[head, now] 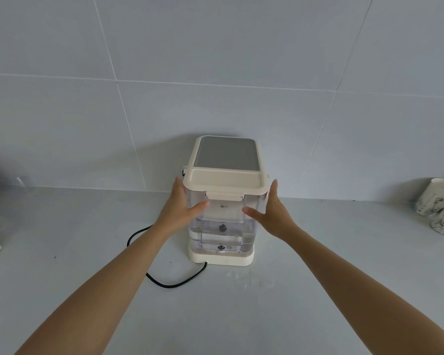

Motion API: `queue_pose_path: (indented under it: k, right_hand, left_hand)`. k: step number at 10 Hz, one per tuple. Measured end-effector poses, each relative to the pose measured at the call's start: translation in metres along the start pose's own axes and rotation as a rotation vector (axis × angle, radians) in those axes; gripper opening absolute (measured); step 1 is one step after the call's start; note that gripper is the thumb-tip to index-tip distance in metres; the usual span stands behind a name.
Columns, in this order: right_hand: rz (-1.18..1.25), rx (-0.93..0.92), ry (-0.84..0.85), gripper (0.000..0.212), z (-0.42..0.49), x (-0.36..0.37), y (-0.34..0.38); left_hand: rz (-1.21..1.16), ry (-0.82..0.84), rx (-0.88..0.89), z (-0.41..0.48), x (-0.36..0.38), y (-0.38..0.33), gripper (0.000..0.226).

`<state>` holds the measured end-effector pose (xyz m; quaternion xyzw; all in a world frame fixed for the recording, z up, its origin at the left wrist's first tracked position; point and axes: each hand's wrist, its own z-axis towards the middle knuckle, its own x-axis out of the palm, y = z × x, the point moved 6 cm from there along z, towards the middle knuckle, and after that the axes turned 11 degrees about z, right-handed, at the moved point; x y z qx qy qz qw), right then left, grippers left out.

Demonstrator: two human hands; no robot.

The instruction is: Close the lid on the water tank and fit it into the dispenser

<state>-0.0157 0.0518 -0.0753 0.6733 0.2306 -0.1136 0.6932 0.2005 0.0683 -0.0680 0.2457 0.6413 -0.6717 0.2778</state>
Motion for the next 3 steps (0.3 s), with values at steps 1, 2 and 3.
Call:
queue_pose_path:
  k: [1, 2, 3]
  right_hand:
    - [-0.071, -0.081, -0.027, 0.116, -0.003, -0.016, 0.023]
    - [-0.195, -0.18, -0.062, 0.105, 0.002, -0.032, 0.047]
    - [-0.314, -0.258, -0.084, 0.089, 0.006, -0.041, 0.074]
  left_hand:
    - [0.163, -0.08, -0.021, 0.0, -0.015, -0.016, 0.101]
    - [0.31, -0.177, 0.068, 0.008, -0.035, -0.046, 0.1]
    - [0.466, -0.226, 0.168, 0.016, -0.051, -0.074, 0.094]
